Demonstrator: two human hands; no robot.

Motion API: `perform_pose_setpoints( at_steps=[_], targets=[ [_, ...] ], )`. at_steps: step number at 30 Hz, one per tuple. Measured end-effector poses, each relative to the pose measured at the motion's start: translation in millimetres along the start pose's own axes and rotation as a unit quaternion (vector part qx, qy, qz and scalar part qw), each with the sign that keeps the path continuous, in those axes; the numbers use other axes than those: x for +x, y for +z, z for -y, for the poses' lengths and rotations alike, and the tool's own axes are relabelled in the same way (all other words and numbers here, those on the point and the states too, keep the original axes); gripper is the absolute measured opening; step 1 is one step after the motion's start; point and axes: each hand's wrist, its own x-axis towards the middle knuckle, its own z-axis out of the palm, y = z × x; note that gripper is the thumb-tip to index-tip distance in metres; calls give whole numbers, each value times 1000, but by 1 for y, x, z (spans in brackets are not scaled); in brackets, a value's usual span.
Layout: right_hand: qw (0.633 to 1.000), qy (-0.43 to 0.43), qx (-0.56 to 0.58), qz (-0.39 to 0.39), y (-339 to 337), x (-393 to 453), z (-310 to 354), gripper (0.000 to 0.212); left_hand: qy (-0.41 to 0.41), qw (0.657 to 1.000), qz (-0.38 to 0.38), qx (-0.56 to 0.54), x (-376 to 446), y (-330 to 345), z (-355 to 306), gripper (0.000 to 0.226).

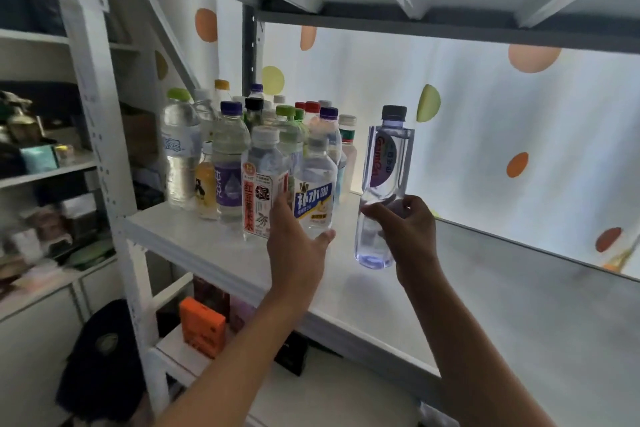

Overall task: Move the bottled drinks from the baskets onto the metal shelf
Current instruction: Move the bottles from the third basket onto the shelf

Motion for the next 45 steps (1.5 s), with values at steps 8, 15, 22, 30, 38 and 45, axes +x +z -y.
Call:
perform_pose_setpoints(
  at_steps=[8,15,22,30,38,45],
  targets=[
    [999,6,-41,21,4,32,-12,41,77,937,26,339,11,5,-6,90],
    [997,12,-77,15,7,62,-36,47,84,951,43,294,14,4,2,84],
    [998,28,-54,9,23,110,-58,60,135,946,1,294,14,6,6,59],
    [991,-8,-131,12,38,149,-74,75,287,903,49,316,16,17,12,29],
    [976,-14,-207,59,53,168,-73,75,287,898,63,327,17,18,8,24],
    [969,8,-237,68,56,166,-72,69,291,887,88,347,18,14,6,20]
  ],
)
